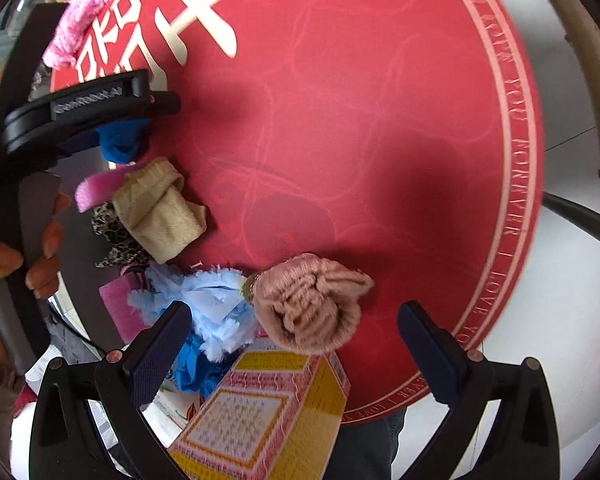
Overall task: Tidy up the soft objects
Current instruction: 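Grasp the blue cloth with left tool while right tool grasps the pink knit roll, then carry the blue cloth and pink knit roll over the white box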
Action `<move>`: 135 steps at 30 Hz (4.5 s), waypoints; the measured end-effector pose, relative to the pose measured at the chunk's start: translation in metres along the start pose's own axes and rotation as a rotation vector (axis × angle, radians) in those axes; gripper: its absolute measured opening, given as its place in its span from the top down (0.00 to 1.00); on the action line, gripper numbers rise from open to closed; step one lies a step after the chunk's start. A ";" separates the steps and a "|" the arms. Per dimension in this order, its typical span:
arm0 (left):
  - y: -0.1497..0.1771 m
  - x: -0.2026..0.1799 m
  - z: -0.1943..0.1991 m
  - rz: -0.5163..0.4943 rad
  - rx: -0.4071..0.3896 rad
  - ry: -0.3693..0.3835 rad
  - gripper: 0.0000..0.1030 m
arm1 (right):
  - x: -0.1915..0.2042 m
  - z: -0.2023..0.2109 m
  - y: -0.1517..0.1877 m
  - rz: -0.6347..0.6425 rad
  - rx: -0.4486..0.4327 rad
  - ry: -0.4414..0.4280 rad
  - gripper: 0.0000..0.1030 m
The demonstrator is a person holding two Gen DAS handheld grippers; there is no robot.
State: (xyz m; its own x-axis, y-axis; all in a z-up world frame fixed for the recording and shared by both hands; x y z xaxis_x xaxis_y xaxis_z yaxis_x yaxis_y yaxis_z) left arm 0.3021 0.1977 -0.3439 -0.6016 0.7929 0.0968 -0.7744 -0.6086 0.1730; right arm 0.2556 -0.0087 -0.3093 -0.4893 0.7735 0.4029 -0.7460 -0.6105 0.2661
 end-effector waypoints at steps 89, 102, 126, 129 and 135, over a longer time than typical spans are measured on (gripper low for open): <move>0.320 0.177 0.109 -0.092 -0.133 0.238 0.66 | 0.184 0.015 0.205 0.322 0.063 0.080 0.52; 0.325 0.221 0.120 0.051 -0.184 0.260 0.66 | 0.252 0.010 0.194 0.582 0.107 0.124 0.52; 0.255 0.305 0.127 0.273 -0.259 0.273 0.66 | 0.328 0.017 0.101 0.587 -0.011 0.138 0.52; 0.242 0.311 0.122 0.293 -0.255 0.270 0.66 | 0.333 0.015 0.079 0.569 -0.039 0.154 0.52; 0.212 0.317 0.112 0.333 -0.256 0.250 0.66 | 0.337 0.023 0.029 0.481 -0.124 0.188 0.52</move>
State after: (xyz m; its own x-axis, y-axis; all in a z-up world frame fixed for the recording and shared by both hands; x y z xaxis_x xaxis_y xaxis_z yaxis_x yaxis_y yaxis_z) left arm -0.0313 0.3233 -0.1662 -0.8291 0.5419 -0.1378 -0.5365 -0.8404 -0.0767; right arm 0.0796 0.2308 -0.1459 -0.8534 0.4350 0.2872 -0.4595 -0.8879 -0.0204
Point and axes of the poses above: each gripper's, at about its wrist camera, not at the fingertips, and z roughly against the way its jaws point, x to its left, y to its underside, the point moved 6 cm from there along -z, roughly the way its jaws point, and after that the axes turned 13 degrees about z, right-handed, at the moved point
